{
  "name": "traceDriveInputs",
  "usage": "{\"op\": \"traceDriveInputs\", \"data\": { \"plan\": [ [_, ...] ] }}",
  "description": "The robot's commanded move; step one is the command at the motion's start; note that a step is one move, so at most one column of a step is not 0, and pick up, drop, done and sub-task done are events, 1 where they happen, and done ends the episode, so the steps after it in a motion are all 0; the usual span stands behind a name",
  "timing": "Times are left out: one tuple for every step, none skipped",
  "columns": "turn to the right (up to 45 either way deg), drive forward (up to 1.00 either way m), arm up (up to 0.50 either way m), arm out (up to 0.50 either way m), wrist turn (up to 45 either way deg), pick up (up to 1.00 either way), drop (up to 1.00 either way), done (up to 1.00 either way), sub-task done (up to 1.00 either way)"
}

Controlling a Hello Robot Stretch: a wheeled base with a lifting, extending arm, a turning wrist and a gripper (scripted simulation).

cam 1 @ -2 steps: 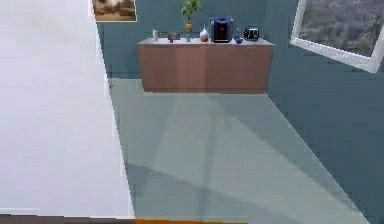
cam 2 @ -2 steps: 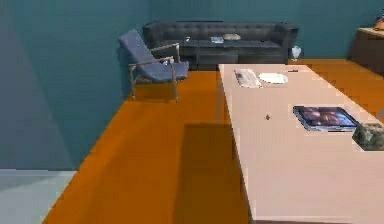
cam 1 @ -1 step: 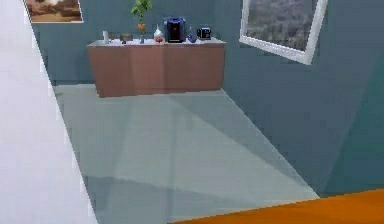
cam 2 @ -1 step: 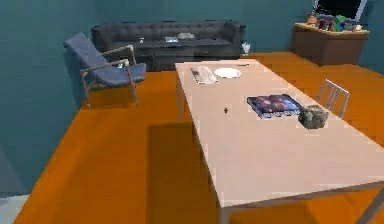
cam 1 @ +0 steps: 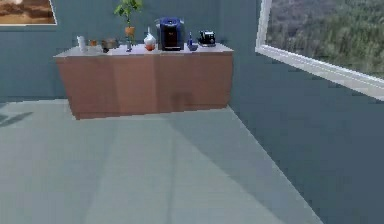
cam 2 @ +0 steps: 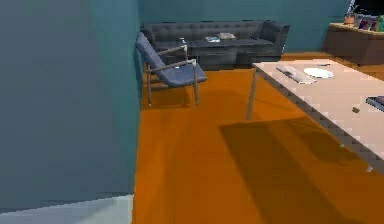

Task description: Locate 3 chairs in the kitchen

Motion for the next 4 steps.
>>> {"op": "traceDriveInputs", "data": {
  "plan": [
    [-9.0, 0.00, 0.00, 0.00, 0.0, 0.00, 0.00, 0.00, 0.00],
    [0.0, 0.50, 0.00, 0.00, 0.0, 0.00, 0.00, 0.00, 0.00],
    [-39.0, 0.00, 0.00, 0.00, 0.0, 0.00, 0.00, 0.00, 0.00],
    [0.0, 1.00, 0.00, 0.00, 0.0, 0.00, 0.00, 0.00, 0.00]
  ]
}}
